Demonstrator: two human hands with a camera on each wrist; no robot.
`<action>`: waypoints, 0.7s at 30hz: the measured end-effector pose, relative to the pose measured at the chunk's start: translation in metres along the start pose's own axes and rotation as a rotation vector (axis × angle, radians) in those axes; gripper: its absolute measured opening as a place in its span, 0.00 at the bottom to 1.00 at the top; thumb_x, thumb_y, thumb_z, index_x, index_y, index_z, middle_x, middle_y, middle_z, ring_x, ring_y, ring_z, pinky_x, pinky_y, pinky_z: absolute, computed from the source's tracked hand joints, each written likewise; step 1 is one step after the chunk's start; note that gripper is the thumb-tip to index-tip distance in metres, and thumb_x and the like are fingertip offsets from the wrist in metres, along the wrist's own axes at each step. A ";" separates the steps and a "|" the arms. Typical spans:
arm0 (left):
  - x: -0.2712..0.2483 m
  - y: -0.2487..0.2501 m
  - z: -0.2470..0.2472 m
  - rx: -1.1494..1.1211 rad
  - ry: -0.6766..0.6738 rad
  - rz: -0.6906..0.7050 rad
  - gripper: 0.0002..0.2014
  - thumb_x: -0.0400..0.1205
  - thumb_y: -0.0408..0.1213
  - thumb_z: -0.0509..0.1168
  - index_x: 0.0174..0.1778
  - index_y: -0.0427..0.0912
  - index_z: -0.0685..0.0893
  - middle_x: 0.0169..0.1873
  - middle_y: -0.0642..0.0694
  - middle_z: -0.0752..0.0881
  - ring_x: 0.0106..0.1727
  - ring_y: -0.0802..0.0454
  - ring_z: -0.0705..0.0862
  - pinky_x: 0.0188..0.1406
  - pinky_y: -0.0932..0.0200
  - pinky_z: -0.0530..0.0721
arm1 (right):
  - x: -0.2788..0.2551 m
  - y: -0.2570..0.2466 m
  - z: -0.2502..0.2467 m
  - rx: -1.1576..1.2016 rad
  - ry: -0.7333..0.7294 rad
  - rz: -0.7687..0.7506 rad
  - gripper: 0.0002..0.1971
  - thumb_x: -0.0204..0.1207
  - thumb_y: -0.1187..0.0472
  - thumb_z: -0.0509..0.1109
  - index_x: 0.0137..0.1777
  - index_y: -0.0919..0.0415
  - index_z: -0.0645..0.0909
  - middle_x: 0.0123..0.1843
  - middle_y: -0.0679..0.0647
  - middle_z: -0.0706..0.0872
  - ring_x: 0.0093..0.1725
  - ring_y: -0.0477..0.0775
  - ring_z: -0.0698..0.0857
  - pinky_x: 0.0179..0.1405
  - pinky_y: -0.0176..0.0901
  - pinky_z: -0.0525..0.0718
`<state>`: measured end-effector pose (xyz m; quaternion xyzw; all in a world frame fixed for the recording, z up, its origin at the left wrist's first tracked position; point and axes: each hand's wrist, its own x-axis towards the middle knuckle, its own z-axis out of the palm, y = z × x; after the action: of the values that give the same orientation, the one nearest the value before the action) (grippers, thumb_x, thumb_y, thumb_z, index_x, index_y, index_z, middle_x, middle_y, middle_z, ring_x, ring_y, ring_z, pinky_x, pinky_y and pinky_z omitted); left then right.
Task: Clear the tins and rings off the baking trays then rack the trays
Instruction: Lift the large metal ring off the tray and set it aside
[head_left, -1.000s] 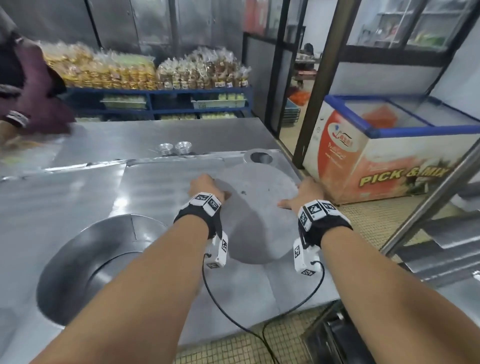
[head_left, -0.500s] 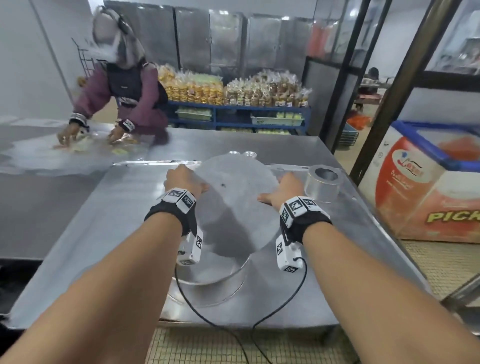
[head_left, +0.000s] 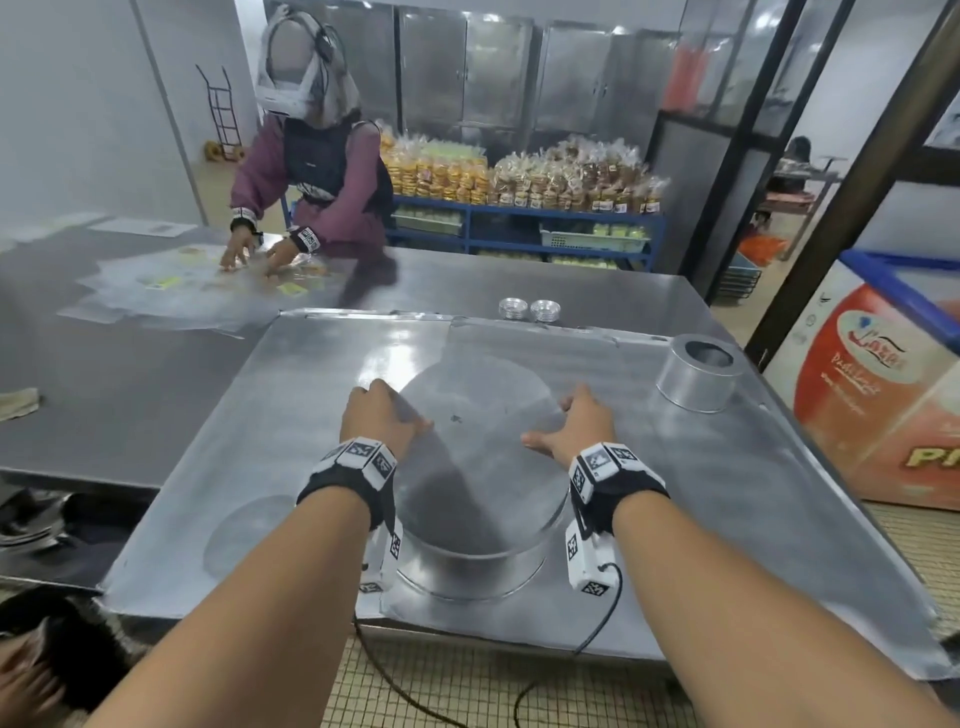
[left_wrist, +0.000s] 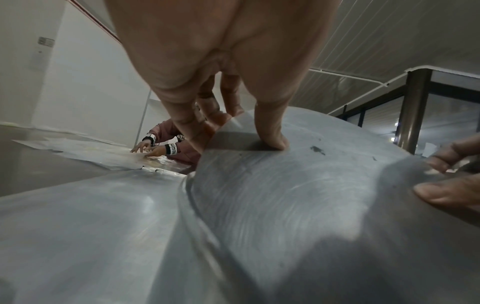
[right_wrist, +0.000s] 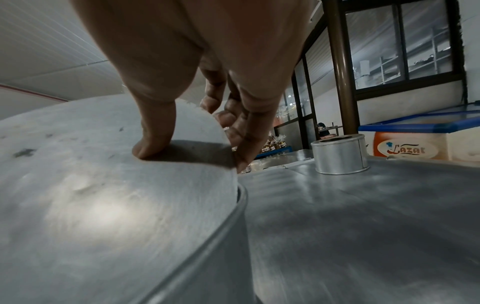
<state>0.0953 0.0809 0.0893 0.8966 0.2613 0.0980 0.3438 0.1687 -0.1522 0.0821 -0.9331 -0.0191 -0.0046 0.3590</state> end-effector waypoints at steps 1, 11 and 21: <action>0.000 -0.002 0.001 0.007 -0.006 0.007 0.29 0.71 0.49 0.80 0.59 0.36 0.78 0.59 0.37 0.78 0.59 0.35 0.82 0.60 0.43 0.84 | 0.000 0.002 0.002 0.001 -0.007 0.003 0.38 0.56 0.52 0.88 0.63 0.63 0.73 0.63 0.60 0.80 0.60 0.60 0.82 0.58 0.46 0.79; 0.009 -0.005 0.009 0.089 -0.085 0.019 0.27 0.73 0.49 0.79 0.60 0.37 0.80 0.60 0.38 0.78 0.61 0.36 0.82 0.61 0.45 0.83 | 0.001 0.011 0.016 -0.110 -0.011 0.010 0.34 0.54 0.48 0.89 0.54 0.59 0.75 0.53 0.59 0.87 0.54 0.60 0.86 0.56 0.51 0.85; 0.018 -0.002 0.010 0.227 -0.199 -0.036 0.21 0.69 0.40 0.81 0.26 0.40 0.73 0.35 0.42 0.79 0.43 0.41 0.88 0.36 0.58 0.79 | 0.010 0.004 0.008 -0.324 -0.149 0.166 0.26 0.53 0.48 0.89 0.46 0.61 0.86 0.47 0.58 0.90 0.50 0.57 0.90 0.46 0.43 0.87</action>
<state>0.1136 0.0861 0.0807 0.9302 0.2514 -0.0277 0.2661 0.1788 -0.1498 0.0737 -0.9748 0.0323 0.0911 0.2010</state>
